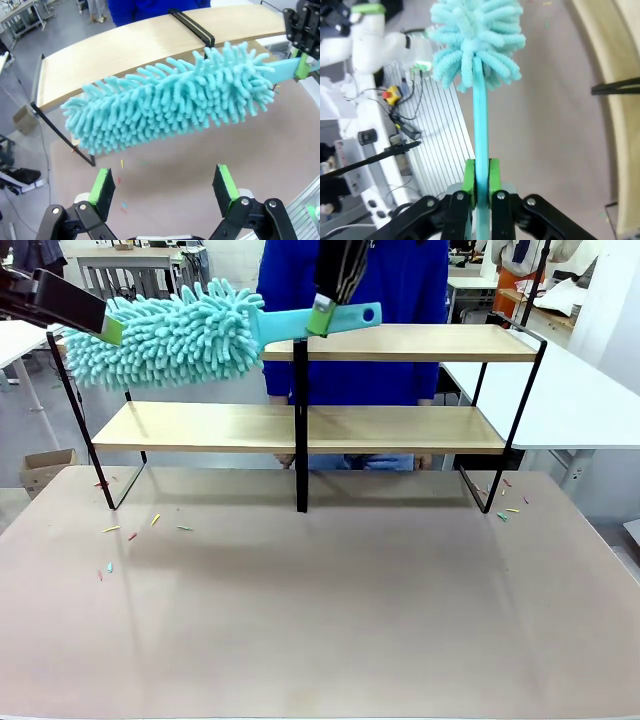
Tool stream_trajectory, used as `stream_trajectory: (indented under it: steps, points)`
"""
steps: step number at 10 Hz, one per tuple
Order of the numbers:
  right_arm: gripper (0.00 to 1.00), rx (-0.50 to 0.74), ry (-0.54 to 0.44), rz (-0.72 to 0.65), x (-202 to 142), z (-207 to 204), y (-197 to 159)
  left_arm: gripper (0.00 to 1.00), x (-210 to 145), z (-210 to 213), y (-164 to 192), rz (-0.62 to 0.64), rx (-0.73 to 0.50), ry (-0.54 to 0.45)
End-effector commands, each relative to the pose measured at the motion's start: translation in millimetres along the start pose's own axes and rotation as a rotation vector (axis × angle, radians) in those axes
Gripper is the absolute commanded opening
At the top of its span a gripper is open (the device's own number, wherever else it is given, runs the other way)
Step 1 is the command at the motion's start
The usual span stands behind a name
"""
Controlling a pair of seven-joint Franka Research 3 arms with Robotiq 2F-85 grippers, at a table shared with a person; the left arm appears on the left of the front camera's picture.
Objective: Clean the shelves.
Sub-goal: Clean another randomly selected level of the Shelf with the Duster.
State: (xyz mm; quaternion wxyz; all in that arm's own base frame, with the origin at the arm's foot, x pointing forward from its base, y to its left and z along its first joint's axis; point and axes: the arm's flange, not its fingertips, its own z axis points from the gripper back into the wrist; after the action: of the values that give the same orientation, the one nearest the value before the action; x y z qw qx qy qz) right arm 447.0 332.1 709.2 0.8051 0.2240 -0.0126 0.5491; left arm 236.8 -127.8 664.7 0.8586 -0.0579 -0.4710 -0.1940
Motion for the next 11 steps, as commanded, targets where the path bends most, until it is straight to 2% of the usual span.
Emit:
stream_trajectory:
  steps: [1, 3, 4, 5, 6, 7, 8, 9, 11]
  points:
    - [0.13, -0.050, -0.095, -0.005, -79, -5, 37, 1.00, 0, 0, 0, 0.006, 0.010, -0.003]
    - [0.13, -0.177, -0.301, -0.087, -165, 10, 76, 1.00, 0, 0, 0, 0.006, 0.010, -0.003]
    - [0.13, -0.253, -0.294, -0.226, -189, -3, 89, 1.00, 0, 0, 0, 0.006, 0.010, -0.003]
    - [0.13, -0.086, -0.202, -0.094, -94, 41, 44, 1.00, 0, 0, 0, 0.006, 0.010, -0.003]
    - [0.13, -0.086, -0.202, -0.094, -94, 41, 44, 1.00, 0, 0, 0, 0.006, 0.010, -0.003]
    - [0.13, -0.147, -0.291, -0.154, -165, 52, 74, 1.00, 0, 0, 0, 0.006, 0.010, -0.003]
    - [0.13, -0.121, -0.290, -0.100, -160, 48, 65, 1.00, 0, 0, 0, 0.006, 0.010, -0.003]
    - [0.13, -0.090, -0.329, -0.067, -163, 52, 59, 1.00, 0, 0, 0, 0.006, 0.010, -0.003]
    - [0.13, -0.172, -0.448, -0.159, -200, 83, 58, 1.00, 0, 0, 0, 0.006, 0.010, -0.003]
